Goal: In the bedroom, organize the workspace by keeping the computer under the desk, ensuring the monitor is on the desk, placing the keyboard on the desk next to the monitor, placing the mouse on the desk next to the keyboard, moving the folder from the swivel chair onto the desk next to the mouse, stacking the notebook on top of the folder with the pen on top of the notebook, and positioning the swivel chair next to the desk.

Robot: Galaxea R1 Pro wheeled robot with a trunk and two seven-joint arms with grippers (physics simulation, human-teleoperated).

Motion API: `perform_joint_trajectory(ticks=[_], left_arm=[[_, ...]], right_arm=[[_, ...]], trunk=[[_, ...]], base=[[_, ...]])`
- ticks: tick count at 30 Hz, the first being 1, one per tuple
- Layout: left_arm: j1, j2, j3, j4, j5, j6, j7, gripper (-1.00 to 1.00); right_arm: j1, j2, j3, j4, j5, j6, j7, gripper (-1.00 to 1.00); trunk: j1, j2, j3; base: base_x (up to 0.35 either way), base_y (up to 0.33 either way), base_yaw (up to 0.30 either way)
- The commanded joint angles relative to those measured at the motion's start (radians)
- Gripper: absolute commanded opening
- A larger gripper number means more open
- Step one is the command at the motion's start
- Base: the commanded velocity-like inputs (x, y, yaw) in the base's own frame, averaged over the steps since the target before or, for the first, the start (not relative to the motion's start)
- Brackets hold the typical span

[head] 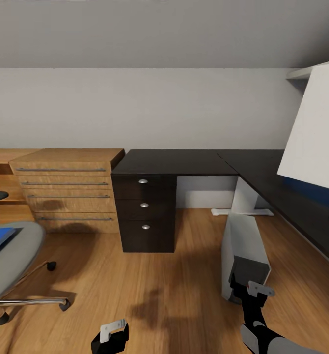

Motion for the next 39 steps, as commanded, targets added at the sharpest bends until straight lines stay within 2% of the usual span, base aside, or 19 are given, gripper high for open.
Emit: perform_joint_trajectory(ticks=[1, 39], left_arm=[[0.0, 0.0, -0.002, 0.001, 0.007, -0.003, 0.002, 1.0], [0.0, 0.0, -0.002, 0.001, 0.007, -0.005, 0.002, 1.0]], right_arm=[[0.0, 0.0, 0.009, 0.0, -0.004, -0.001, -0.006, 1.0], [0.0, -0.012, 0.009, 0.0, -0.005, -0.001, -0.006, 1.0]], trunk=[[0.0, 0.0, -0.001], [0.0, 0.0, -0.001]], base=[[0.019, 0.0, 0.0], [0.055, 0.0, 0.0]])
